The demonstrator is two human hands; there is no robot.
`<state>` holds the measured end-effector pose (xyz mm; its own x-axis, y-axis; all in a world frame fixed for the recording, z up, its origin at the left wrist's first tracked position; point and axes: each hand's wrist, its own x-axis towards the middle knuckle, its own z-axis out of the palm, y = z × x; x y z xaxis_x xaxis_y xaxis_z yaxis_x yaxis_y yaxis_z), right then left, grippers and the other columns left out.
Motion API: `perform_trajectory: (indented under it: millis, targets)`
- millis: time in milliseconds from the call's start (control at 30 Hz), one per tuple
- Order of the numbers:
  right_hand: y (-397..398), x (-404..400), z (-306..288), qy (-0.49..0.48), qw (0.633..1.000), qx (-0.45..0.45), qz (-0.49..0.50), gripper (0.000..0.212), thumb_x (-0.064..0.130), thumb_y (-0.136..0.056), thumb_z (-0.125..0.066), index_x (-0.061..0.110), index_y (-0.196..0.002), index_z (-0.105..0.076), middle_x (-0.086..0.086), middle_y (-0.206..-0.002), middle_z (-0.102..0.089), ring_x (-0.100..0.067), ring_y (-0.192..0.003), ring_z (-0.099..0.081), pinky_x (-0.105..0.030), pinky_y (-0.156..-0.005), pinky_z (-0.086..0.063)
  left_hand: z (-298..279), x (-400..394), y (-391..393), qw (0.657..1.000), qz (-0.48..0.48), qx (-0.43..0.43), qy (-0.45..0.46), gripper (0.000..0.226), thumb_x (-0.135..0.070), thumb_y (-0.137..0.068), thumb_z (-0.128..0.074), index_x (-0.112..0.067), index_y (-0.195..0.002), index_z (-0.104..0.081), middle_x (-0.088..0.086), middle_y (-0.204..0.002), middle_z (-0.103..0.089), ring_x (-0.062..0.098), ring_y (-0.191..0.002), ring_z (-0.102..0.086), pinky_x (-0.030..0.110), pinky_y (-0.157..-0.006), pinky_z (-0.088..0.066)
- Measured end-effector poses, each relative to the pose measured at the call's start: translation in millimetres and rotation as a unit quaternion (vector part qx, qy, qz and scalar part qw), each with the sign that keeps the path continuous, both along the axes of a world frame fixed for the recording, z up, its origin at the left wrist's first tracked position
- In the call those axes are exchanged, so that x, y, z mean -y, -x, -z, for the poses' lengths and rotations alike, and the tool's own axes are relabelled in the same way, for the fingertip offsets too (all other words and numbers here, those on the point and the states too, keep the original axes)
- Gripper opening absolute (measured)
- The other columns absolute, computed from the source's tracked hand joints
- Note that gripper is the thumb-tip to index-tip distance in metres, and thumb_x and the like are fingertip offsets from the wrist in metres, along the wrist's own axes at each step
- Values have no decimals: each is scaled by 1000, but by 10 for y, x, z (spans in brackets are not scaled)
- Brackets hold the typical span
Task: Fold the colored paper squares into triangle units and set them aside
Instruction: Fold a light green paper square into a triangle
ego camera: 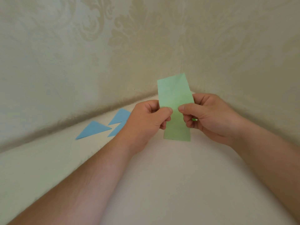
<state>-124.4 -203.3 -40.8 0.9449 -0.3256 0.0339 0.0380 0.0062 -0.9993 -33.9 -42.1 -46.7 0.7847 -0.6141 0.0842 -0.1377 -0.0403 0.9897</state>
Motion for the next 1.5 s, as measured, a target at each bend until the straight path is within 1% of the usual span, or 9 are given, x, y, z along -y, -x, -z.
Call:
perform_trajectory:
  millis: [100, 233, 400, 500, 633, 933, 1133, 1267, 1500]
  targets:
    - [8, -8, 3, 13, 1000, 4, -20, 11, 2, -93, -66, -7, -99, -67, -9, -74, -56, -12, -61, -49, -28, -62, -44, 9, -2, 9, 1000, 17, -1, 12, 14, -12, -96, -69, -16, -83, -73, -4, -70, -66, 12, -63, -55, 29, -66, -49]
    - [18, -31, -3, -6, 999, 5, -41, 10, 2, -94, -66, 8, -89, -73, -2, -70, -60, -10, -60, -51, -23, -59, -47, 4, 2, 17, 1000, 17, 9, 22, 13, -10, -96, -68, -15, -86, -74, -5, -67, -66, 10, -61, -55, 25, -63, -50]
    - [6, -25, 4, 5, 1000, 11, -4, 16, 3, -91, -70, -2, -80, -59, -7, -66, -55, -14, -59, -50, -28, -60, -45, 1, 8, 11, 1000, -3, 12, 17, 16, -7, -96, -66, -8, -80, -69, -4, -63, -61, 13, -58, -51, 28, -62, -47]
    - [1, -35, -1, 5, 1000, 15, -7, 27, 3, -91, -70, 9, -69, -55, -7, -64, -55, -14, -59, -50, -29, -60, -45, 1, 7, 18, 1000, -5, 15, 15, 15, -7, -96, -66, -7, -81, -69, -3, -62, -60, 14, -58, -50, 28, -62, -47]
    - [-1, -44, -12, -6, 1000, 17, 7, 32, 4, -91, -71, 14, -64, -58, -5, -63, -57, -15, -57, -50, -29, -60, -45, 2, 4, 7, 1000, -15, 18, 18, 17, -8, -95, -66, -8, -78, -69, -3, -62, -60, 13, -58, -50, 29, -62, -47]
    - [16, -26, -28, -19, 1000, 23, 6, 23, 10, -89, -74, 12, -68, -64, -6, -65, -62, -16, -59, -55, -29, -61, -49, -7, -2, -5, 999, -23, -2, 33, 25, -8, -96, -67, -13, -72, -68, -2, -63, -61, 12, -57, -51, 26, -60, -48]
    - [53, 0, -62, -44, 999, 21, -10, 20, 14, -81, -76, 13, -66, -62, -8, -65, -62, -16, -59, -55, -26, -58, -49, -18, -5, 0, 999, 2, -32, 38, 19, -13, -96, -69, -15, -77, -72, -3, -67, -65, 10, -60, -54, 25, -62, -50]
    - [28, 28, -59, -69, 997, 7, 28, 25, 10, -90, -74, 12, -68, -60, -7, -63, -60, -16, -56, -51, -26, -55, -47, -12, -2, -26, 998, -19, -38, 55, 22, -18, -94, -72, -11, -75, -66, -3, -66, -64, 10, -61, -53, 24, -63, -51]
    - [13, 23, -72, -96, 995, 10, 38, 26, 6, -90, -71, 11, -67, -58, -7, -60, -56, -16, -53, -48, -28, -55, -44, -15, -1, -37, 997, -15, -62, 54, 28, -20, -96, -71, -11, -71, -61, -2, -64, -63, 11, -57, -50, 24, -62, -49]
